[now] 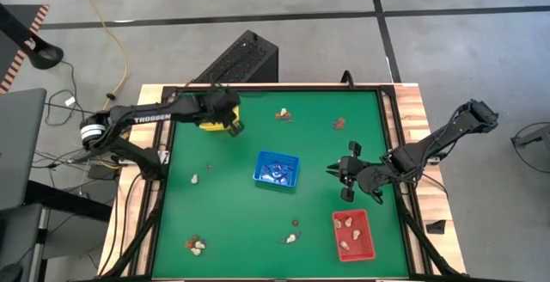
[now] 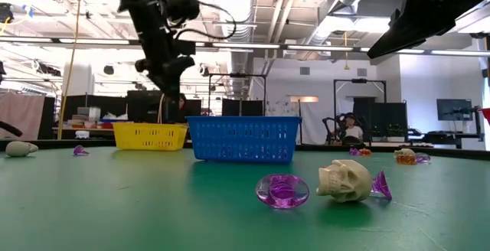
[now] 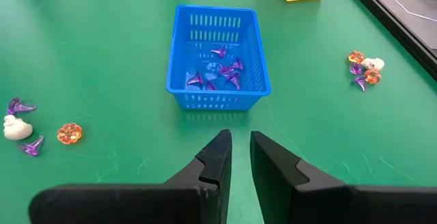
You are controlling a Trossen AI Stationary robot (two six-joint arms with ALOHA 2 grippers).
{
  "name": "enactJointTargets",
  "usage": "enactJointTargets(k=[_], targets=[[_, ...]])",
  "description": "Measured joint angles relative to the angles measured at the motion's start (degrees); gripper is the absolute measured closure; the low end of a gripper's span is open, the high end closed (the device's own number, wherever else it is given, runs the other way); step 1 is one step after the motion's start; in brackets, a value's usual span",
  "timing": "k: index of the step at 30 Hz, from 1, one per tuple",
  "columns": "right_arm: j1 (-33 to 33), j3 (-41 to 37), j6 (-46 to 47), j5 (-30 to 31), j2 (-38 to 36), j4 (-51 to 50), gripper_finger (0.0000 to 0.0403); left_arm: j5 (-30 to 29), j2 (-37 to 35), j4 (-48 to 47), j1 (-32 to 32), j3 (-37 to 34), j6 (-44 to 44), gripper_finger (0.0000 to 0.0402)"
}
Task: Sort Halloween decoration
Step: Put the pumpkin toy into the yellow bin
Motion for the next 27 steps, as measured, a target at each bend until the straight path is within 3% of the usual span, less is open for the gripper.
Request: enactJointTargets(k=[8,12,21,27], targets=[[0.0,0.0,0.0,0.0,0.0,-0.3,0.0316,4.6,0.0,0.6,8.5,-1.8,-4.5,0.0321],[0.0,0.0,0.0,0.0,0.0,-1.2,0.0316,4.2,0.0,0.1,8.7,-1.8,-3.4,0.0308],[-0.1,0.0,0.0,0.0,0.0,-1.1,0.0316,2.6,0.0,0.1,8.6,-1.8,-3.7,0.0223],[-0.1,0.0,1.0,0.0,0.0,-0.5,0.0316,1.0,-0.3,0.1,5.8,-1.8,-2.9,0.0208]])
